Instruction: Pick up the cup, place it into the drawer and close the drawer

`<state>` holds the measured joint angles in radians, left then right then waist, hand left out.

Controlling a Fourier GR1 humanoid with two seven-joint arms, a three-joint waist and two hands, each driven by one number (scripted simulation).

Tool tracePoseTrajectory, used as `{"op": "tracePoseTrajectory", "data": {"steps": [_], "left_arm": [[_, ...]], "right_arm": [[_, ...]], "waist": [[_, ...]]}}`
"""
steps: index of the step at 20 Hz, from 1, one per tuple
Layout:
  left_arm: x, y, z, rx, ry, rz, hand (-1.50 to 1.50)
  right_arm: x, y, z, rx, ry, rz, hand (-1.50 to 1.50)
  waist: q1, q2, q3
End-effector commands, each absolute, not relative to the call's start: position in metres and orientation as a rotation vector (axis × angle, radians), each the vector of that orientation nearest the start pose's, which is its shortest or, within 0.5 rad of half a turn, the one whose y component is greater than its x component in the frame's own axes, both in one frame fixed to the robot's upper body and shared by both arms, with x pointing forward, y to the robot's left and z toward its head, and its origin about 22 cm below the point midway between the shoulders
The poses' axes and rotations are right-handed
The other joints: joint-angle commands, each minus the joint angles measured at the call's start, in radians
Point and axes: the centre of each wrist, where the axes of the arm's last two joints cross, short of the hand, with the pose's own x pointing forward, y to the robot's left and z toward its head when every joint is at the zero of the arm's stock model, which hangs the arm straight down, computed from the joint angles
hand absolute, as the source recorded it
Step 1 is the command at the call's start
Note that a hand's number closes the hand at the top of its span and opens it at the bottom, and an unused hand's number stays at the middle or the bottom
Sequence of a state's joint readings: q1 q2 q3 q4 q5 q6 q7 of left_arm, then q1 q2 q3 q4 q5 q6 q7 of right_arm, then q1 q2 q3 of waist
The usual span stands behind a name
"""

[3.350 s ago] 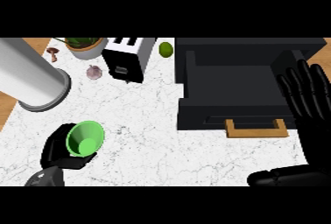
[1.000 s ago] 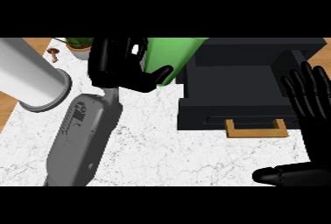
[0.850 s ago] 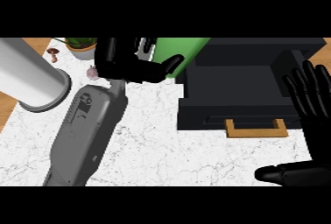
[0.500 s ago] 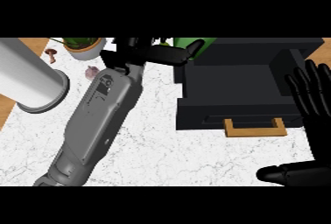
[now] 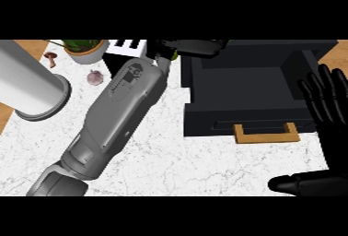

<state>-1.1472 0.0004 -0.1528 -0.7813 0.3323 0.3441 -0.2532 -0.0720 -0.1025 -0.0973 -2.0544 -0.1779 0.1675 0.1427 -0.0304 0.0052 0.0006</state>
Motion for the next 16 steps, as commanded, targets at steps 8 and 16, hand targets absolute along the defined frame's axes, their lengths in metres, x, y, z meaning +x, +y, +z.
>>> {"op": "tracePoseTrajectory", "data": {"steps": [8,16], "left_arm": [[0.430,0.024,0.148,-0.181,-1.915,-0.194,1.50],[0.432,0.014,0.146,-0.085,-1.914,-0.266,1.50]], "right_arm": [[0.234,-0.248,0.139,0.147,-2.002,0.165,-1.50],[0.231,-0.245,0.134,0.198,-2.003,0.196,-1.50]], "waist": [[-0.015,0.005,0.000],[-0.072,0.015,0.001]]}}
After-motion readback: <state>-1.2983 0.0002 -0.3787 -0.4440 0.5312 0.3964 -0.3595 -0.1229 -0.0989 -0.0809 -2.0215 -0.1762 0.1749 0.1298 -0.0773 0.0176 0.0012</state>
